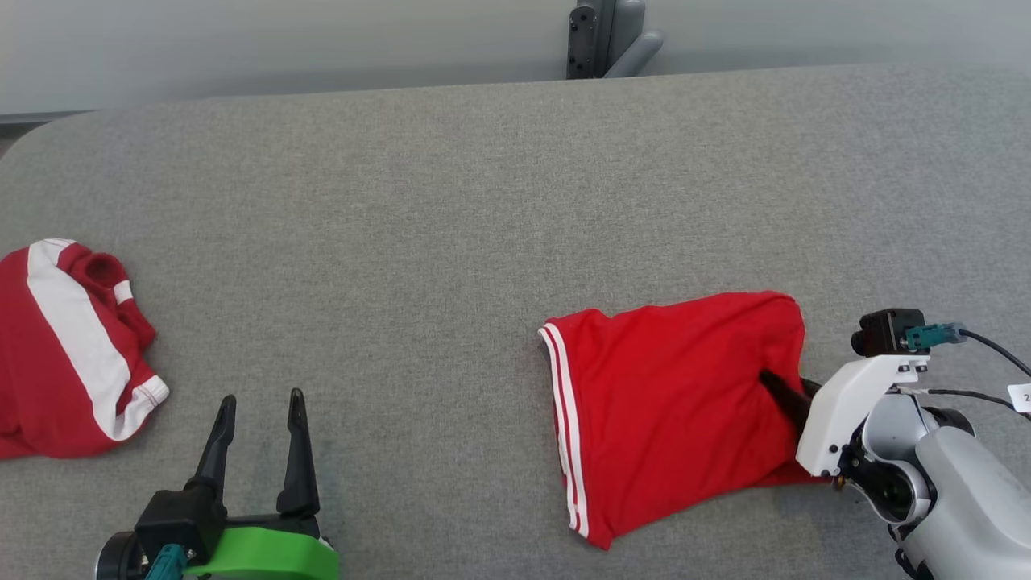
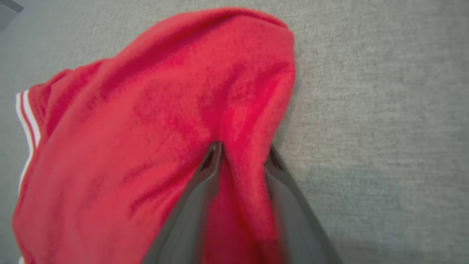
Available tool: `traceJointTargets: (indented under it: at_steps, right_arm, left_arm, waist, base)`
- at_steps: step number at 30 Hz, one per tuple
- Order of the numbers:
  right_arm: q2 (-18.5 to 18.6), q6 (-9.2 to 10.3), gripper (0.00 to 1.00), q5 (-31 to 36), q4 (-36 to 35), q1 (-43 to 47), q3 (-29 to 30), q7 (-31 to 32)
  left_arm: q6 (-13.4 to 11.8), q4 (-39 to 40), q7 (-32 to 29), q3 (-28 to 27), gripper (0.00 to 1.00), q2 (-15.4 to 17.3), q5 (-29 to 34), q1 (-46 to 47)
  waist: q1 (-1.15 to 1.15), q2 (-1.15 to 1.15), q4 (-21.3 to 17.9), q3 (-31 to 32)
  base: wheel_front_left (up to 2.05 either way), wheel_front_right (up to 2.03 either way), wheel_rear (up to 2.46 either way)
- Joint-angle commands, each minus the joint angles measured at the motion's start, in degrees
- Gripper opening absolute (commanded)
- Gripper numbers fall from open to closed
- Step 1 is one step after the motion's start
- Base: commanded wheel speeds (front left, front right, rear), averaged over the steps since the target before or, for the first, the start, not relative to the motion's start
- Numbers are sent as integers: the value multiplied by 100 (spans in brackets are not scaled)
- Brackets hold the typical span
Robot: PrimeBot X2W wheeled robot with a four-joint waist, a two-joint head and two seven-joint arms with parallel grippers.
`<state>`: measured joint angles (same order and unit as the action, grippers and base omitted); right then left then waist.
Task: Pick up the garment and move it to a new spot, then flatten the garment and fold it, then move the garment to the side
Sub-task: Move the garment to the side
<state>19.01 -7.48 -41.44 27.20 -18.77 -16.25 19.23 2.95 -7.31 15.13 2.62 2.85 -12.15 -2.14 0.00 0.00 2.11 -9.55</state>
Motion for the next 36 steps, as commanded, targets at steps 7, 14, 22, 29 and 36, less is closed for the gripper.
traceJointTargets:
  at_steps: [7,14,22,29,36]
  right_arm:
    - [571,2,0,-351,45,-612,-31,-457]
    - [1343,1,0,-90,379,-1429,324,-683]
    - [1980,1,0,632,1295,-2307,1164,-922]
    - [1976,1,100,2196,2197,-2946,1941,-2085]
    - [1224,1,100,3352,1699,-2755,2557,-3351]
  left_arm:
    - [35,162,0,-100,100,10,100,234]
    - [196,417,0,-256,100,17,389,535]
    - [354,683,-1,-186,100,129,652,823]
    - [377,673,-1,-171,100,98,643,856]
    - [306,562,-1,-253,100,33,417,580]
  waist:
    - [0,0,-366,-458]
    - [0,0,-810,-1126]
    - [0,0,-1007,-1883]
    - [0,0,-892,-1822]
    - [0,0,-835,-1047]
  base:
    - [0,0,0]
    - [0,0,0]
    - [0,0,0]
    - [0,0,0]
    - [0,0,0]
